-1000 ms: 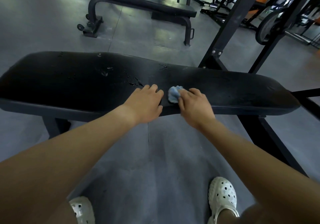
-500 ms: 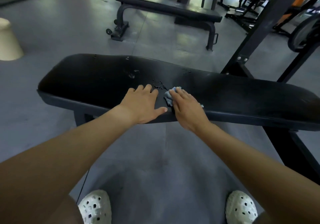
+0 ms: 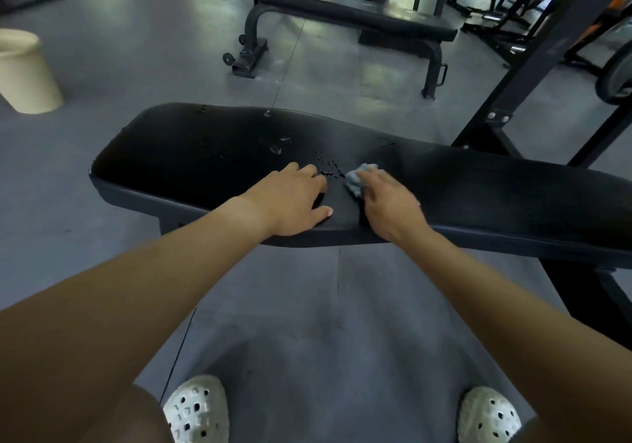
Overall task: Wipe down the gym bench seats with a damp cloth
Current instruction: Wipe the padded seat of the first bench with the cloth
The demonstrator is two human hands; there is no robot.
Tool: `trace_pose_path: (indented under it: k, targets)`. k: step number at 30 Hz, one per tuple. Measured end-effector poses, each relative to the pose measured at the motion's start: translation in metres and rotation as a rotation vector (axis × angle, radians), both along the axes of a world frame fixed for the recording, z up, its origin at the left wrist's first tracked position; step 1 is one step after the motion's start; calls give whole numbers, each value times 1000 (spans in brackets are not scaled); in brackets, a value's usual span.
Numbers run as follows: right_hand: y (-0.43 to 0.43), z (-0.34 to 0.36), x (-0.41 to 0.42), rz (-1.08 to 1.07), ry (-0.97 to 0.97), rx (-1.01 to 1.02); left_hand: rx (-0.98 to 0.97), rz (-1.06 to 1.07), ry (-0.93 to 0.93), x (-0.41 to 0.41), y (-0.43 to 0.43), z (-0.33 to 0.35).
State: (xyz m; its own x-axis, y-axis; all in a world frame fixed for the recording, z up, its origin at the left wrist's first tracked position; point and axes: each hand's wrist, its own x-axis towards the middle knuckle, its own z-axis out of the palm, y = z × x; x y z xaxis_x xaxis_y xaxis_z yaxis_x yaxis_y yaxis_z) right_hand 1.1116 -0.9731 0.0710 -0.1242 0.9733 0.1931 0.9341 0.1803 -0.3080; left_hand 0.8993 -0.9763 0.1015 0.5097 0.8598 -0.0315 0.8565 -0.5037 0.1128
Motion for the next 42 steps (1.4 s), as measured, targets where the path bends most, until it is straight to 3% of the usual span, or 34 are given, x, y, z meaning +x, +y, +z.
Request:
trace_pose_path:
  k: [4, 7, 15, 21, 25, 29, 36, 39, 42]
  targets:
    - [-10, 4, -22, 226, 60, -23, -2, 0, -54, 0, 6, 2]
    - [-2, 4, -15, 228, 31, 6, -9, -6, -78, -3, 11, 2]
    - [35, 6, 12, -171, 29, -33, -30, -49, -111, -14, 12, -2]
    - [26, 3, -20, 71, -6, 13, 65, -40, -79, -8, 16, -3]
    - [30, 1, -20, 150, 19, -58, 142, -9, -79, 4, 20, -5]
    - [49, -2, 8, 38, 26, -128, 168, 9, -67, 13, 21, -9]
    - [66, 9, 49, -370, 40, -109, 168, 15, -84, 11, 23, -12]
    - [73, 8, 40, -371, 98, -90, 152, 30, -99, 9, 26, -13]
    - [78, 7, 22, -223, 81, -134, 166, 26, -100, 11, 30, -14]
